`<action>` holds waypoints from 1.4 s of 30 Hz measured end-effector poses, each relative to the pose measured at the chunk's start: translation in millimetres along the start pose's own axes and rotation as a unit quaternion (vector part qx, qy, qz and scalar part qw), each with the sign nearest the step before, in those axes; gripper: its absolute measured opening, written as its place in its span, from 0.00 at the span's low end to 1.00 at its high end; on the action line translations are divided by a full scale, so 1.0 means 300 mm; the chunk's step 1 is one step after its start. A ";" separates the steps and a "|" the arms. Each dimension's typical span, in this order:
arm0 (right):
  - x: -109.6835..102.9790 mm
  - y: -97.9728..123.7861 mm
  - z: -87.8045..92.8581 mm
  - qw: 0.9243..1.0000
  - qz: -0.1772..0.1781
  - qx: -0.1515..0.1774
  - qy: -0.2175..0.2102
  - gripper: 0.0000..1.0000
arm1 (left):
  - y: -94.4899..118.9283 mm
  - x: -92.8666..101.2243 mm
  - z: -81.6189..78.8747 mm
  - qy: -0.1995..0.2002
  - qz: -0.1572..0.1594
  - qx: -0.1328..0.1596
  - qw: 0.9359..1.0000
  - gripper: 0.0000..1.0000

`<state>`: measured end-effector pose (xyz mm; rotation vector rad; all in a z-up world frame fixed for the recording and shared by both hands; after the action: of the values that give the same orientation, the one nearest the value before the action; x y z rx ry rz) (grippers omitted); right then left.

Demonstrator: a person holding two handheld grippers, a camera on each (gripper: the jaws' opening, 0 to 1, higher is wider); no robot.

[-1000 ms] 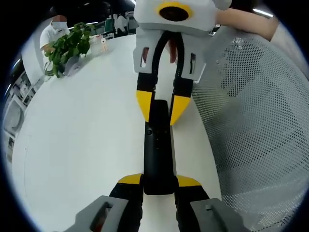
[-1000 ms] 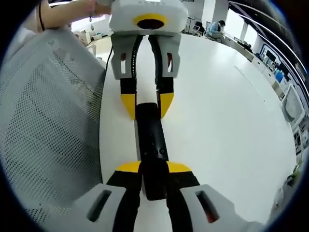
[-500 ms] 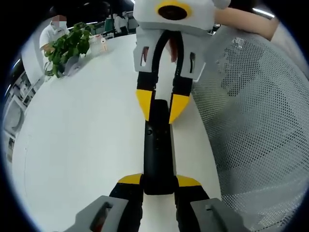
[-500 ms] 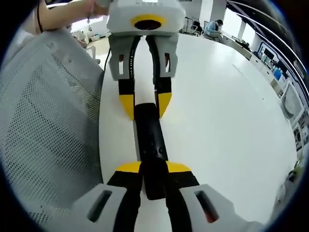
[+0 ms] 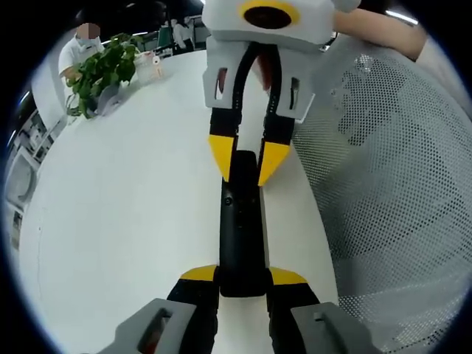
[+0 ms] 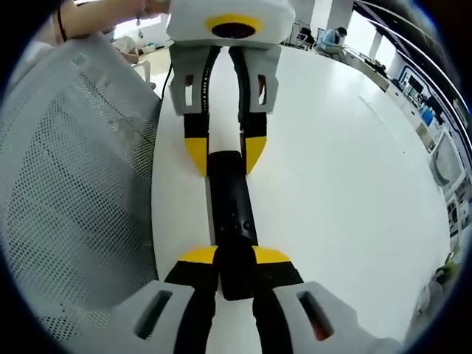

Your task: Press the specified remote control buttons in sequence, fully releasing each button before pressing the next.

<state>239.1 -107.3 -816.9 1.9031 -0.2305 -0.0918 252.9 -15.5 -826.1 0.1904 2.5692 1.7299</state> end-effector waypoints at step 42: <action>-0.001 0.005 0.015 1.000 0.001 0.013 -0.024 0.15 | 0.001 0.001 0.000 0.003 -0.003 0.001 1.000 0.24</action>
<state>237.9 -111.9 -817.1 1.9270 -0.2686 -0.1340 252.6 -15.5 -825.9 0.1780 2.5731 1.7305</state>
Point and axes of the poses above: the point that each gripper's makers call its tool centre point, and the gripper's own axes: y roughly backward along the fingers, x roughly to its right, z roughly out of its underside, the point moved 3 cm from there along y, roughly backward along the fingers, and after that the axes turned 8 degrees about -x, right-handed, at the moved point
